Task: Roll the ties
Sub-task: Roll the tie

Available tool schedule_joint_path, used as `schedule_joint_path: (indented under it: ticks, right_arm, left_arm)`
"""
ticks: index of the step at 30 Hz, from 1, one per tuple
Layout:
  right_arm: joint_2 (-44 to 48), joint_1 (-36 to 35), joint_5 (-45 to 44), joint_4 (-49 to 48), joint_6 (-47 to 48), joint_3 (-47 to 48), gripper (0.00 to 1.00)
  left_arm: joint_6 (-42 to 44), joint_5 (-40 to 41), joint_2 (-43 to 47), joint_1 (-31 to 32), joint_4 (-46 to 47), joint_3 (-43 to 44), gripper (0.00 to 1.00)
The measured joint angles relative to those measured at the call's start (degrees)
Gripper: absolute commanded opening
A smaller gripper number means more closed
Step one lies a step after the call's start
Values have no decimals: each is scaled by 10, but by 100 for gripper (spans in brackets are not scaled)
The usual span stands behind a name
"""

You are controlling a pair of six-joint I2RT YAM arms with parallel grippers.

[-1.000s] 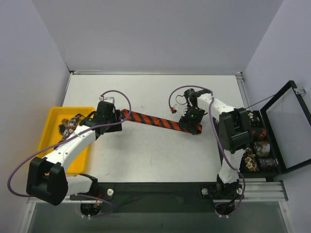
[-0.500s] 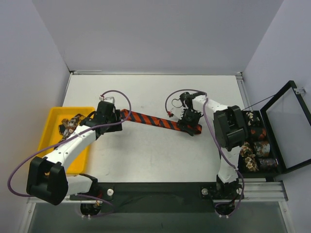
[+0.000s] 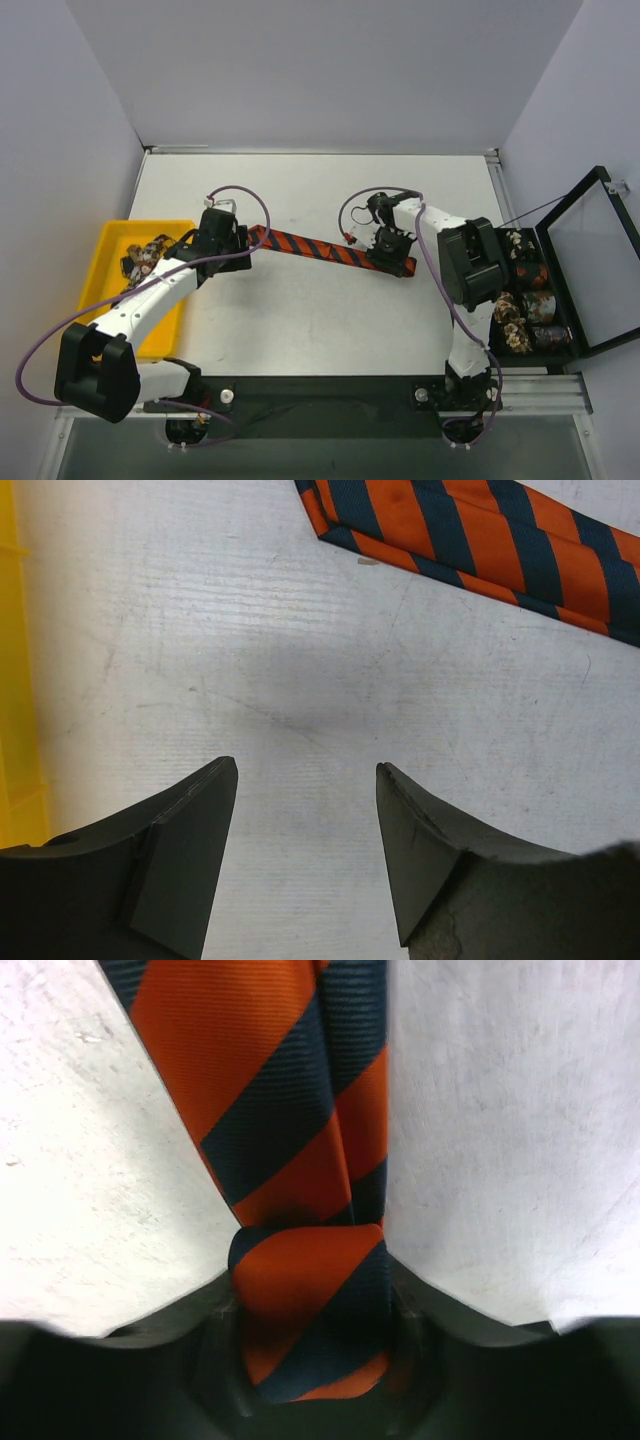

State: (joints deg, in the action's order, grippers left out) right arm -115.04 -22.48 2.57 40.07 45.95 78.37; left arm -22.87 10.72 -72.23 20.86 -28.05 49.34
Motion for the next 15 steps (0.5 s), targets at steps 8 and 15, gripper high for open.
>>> schedule_joint_path:
  ticks: [8,15]
  right_arm:
    - [17,-13,-7,0,-22,-1,78]
    - [160,-17,0,-2,-103,-1,84]
  left_arm:
    - [-2,-4,0,1,0,0,69]
    - [-41,-7,-28,68,-9,65,69]
